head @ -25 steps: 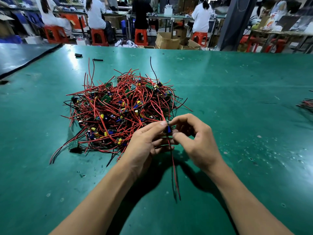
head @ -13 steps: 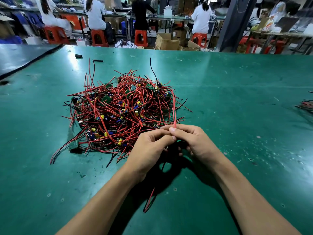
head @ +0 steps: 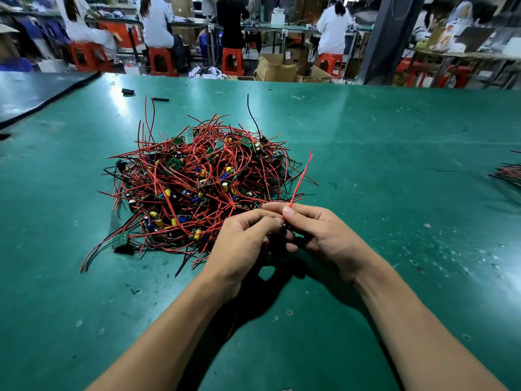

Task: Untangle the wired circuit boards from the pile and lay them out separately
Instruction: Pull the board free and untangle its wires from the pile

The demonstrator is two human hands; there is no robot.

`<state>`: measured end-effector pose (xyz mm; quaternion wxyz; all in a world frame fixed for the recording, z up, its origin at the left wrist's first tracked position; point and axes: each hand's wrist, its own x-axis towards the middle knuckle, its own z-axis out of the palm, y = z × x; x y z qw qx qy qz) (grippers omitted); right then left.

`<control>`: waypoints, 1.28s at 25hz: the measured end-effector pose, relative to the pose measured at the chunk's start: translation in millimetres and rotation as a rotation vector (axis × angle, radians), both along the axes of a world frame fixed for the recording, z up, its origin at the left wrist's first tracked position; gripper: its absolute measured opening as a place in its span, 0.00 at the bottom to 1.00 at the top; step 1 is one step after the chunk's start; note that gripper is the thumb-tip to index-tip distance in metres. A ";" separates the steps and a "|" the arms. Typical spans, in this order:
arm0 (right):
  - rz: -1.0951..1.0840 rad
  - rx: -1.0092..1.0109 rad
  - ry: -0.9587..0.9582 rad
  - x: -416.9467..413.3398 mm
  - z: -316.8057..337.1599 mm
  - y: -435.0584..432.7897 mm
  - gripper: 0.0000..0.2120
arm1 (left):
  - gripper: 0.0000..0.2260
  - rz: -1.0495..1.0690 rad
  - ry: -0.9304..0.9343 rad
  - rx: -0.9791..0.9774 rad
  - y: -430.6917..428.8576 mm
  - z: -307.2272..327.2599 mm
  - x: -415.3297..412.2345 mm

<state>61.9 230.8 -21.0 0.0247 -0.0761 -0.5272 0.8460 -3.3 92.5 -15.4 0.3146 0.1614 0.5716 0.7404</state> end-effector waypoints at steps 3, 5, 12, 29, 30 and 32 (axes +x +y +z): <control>0.011 -0.026 0.011 0.0 -0.5 2.5 0.12 | 0.10 -0.029 -0.037 0.016 -0.7 2.2 0.2; 0.010 -0.010 0.002 -1.3 -1.8 4.6 0.13 | 0.10 -0.050 -0.030 0.017 -1.6 3.2 -0.3; -0.026 0.099 -0.040 -2.2 -3.3 2.7 0.16 | 0.08 -0.055 -0.028 -0.002 -2.4 1.4 -2.4; -0.390 0.531 -0.031 -16.9 -21.3 -1.8 0.10 | 0.07 0.032 0.111 -0.122 12.9 -13.3 -1.4; -0.428 0.537 -0.030 -18.4 -21.9 -1.3 0.10 | 0.07 0.027 0.103 -0.121 14.1 -12.8 -0.7; -0.493 0.571 -0.015 -20.4 -21.8 0.2 0.10 | 0.07 0.018 0.093 -0.121 14.9 -11.3 0.4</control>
